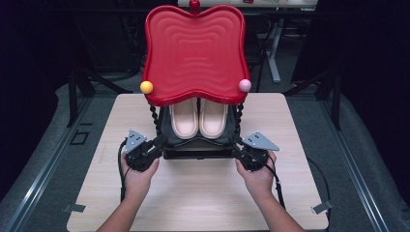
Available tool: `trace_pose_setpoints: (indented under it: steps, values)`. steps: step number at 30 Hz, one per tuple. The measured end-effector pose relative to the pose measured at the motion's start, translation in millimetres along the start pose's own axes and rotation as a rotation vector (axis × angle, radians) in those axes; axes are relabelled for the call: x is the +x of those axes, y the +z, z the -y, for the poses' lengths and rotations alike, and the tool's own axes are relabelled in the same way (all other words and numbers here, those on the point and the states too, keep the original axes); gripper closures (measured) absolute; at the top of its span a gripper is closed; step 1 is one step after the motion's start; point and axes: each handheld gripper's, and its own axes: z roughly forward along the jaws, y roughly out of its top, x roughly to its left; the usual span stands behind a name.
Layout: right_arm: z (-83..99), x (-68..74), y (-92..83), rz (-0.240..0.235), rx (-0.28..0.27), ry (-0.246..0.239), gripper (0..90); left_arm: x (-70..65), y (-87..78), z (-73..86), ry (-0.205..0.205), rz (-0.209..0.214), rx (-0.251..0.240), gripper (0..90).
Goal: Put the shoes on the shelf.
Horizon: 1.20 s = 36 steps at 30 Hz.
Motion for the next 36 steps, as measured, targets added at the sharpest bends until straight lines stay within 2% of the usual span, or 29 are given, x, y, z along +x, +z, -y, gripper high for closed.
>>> trace_pose_setpoints:
  steps: [1,4,8,11,17,25,28,32,36]
  values:
    - [0.6,-1.0,-1.2,-0.004,-0.003,0.006,66.8,1.1,-2.1,1.0,0.002,-0.005,0.003,68.4]
    - [2.3,-6.1,-9.9,0.006,0.020,-0.030,58.9,5.9,-8.7,5.3,0.009,-0.020,0.013,59.2]
    - [9.0,-8.8,-20.0,0.017,0.056,-0.062,52.6,14.0,-19.9,12.0,0.014,-0.030,0.018,52.3]
    - [16.7,-12.7,-30.6,0.031,0.100,-0.101,50.0,22.1,-29.4,19.6,0.002,-0.033,0.026,50.1]
    - [32.8,-24.1,-44.2,0.028,0.172,-0.090,45.8,34.2,-42.0,37.8,-0.017,-0.063,0.057,47.5]
    - [54.9,-39.9,-61.3,0.044,0.193,-0.063,43.7,48.2,-59.3,51.9,-0.029,-0.083,0.090,45.4]
    - [63.1,-42.6,-61.7,0.028,0.188,-0.060,43.1,51.4,-63.2,57.1,-0.027,-0.086,0.090,44.7]
    - [74.9,-42.2,-58.4,0.040,0.200,-0.100,43.2,55.1,-63.2,67.1,-0.006,-0.114,0.101,44.4]
    - [85.1,-42.1,-53.1,0.034,0.226,-0.116,43.3,58.8,-58.5,73.5,-0.013,-0.110,0.118,44.4]
